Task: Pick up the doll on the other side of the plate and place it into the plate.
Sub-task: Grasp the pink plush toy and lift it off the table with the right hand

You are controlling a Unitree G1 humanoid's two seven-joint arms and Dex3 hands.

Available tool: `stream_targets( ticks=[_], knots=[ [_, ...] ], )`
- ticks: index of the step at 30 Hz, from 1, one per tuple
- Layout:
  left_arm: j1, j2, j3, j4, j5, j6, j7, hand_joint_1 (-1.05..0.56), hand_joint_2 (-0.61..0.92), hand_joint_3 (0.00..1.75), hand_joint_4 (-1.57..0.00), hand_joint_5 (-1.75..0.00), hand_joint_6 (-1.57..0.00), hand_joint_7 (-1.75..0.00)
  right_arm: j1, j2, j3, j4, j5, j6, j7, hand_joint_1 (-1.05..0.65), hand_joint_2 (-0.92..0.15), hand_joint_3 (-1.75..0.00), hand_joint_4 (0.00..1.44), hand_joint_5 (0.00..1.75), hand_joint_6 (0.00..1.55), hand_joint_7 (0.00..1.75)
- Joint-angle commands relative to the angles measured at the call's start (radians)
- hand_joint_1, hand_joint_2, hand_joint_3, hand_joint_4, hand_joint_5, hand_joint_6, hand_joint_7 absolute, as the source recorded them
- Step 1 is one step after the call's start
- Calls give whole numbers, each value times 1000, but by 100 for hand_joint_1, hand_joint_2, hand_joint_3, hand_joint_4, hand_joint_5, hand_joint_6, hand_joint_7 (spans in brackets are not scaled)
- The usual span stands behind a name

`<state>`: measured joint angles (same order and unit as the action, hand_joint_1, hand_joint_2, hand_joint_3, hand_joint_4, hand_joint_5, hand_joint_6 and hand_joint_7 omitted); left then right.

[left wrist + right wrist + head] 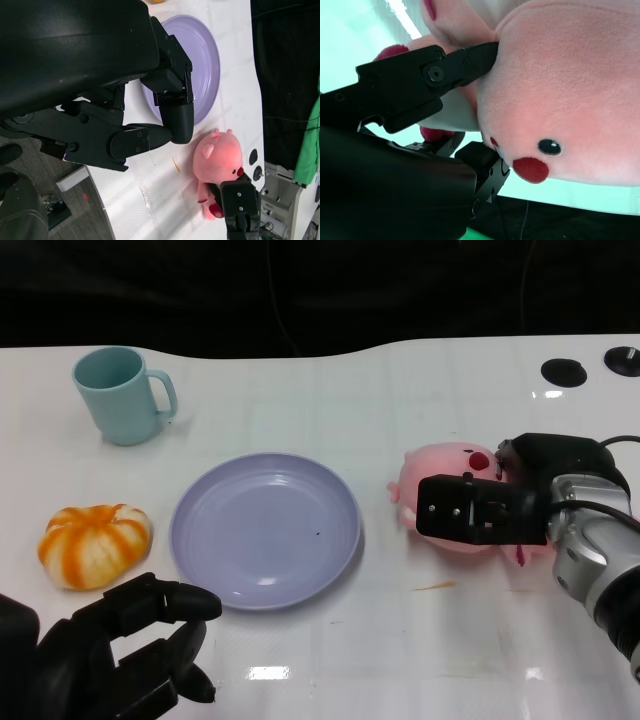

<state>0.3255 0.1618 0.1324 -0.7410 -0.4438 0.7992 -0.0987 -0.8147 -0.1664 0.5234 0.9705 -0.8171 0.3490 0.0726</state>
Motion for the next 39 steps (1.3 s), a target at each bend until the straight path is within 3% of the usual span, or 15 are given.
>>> stream_targets(
  ticks=[1, 4, 6, 8, 10, 16, 18, 19, 20, 22, 25, 27, 28, 30, 39],
  knots=[
    [-1, -4, 7, -11, 0, 2, 17, -26, 92, 48, -56, -164, -58, -121, 16, 6, 21, 73, 12, -40, -29, -28, -92, -7, 70, 107, 67, 3],
    [-2, -8, 11, -11, 1, 11, 24, -26, 92, 47, -57, -164, -58, -121, 14, 2, 24, 95, 18, -74, -72, -30, -92, -12, 74, 85, 80, 5],
    [2, -8, 16, -12, -3, 10, 22, -26, 92, 47, -58, -164, -58, -121, 17, 1, 18, 95, 29, -81, -96, -31, -92, -15, 76, 82, 83, 5],
    [9, -7, 21, -16, -10, 9, 18, -25, 92, 49, -58, -164, -58, -121, 30, -5, 2, 79, 51, -98, -132, -31, -92, -22, 76, 129, 82, 2],
    [11, -5, 26, -17, -17, 9, 11, -25, 92, 50, -58, -164, -59, -121, 47, -16, -15, 60, 68, -124, -176, -29, -92, -27, 76, 164, 92, 5],
    [6, -3, 30, -21, -31, 19, 21, -26, 92, 51, -58, -163, -60, -119, 89, -36, -59, 24, 111, -175, -303, -30, -92, -32, 79, 174, 119, 17],
    [7, -3, 28, -27, -30, 24, 27, -27, 92, 49, -58, -162, -61, -119, 101, -35, -84, 12, 134, -182, -336, -31, -92, -32, 78, 173, 121, 21],
    [10, -2, 27, -27, -29, 20, 24, -27, 92, 49, -58, -162, -61, -119, 109, -34, -102, -1, 151, -187, -354, -32, -92, -33, 77, 174, 114, 38],
    [12, -2, 26, -28, -29, 18, 22, -26, 92, 49, -58, -162, -61, -118, 116, -33, -115, -14, 164, -190, -366, -31, -92, -33, 80, 174, 100, 68],
    [18, -7, 26, -31, -30, 14, 24, -26, 92, 50, -58, -162, -61, -118, 138, -34, -140, -50, 189, -206, -393, -29, -91, -34, 83, 175, 91, 90],
    [22, -14, 26, -44, -29, 21, 36, -26, 92, 50, -59, -162, -62, -118, 164, -42, -155, -106, 199, -218, -411, -26, -76, -62, 88, 175, 69, 156],
    [24, -13, 25, -49, -29, 23, 38, -25, 92, 51, -59, -162, -62, -118, 185, -45, -168, -159, 205, -221, -418, -26, -71, -72, 90, 175, 67, 169],
    [25, -11, 24, -50, -28, 23, 38, -25, 92, 52, -59, -162, -61, -117, 196, -47, -175, -185, 208, -225, -422, -25, -62, -87, 89, 175, 68, 171],
    [27, -5, 19, -51, -23, 18, 34, -25, 92, 52, -58, -161, -60, -117, 215, -50, -188, -233, 215, -230, -422, -24, -55, -100, 90, 175, 69, 173],
    [21, -1, 20, -39, -20, 20, 35, -24, 92, 53, -57, -162, -60, -118, 265, -59, -227, -368, 237, -247, -410, -22, -49, -109, 95, 175, 72, 175]
  ],
)
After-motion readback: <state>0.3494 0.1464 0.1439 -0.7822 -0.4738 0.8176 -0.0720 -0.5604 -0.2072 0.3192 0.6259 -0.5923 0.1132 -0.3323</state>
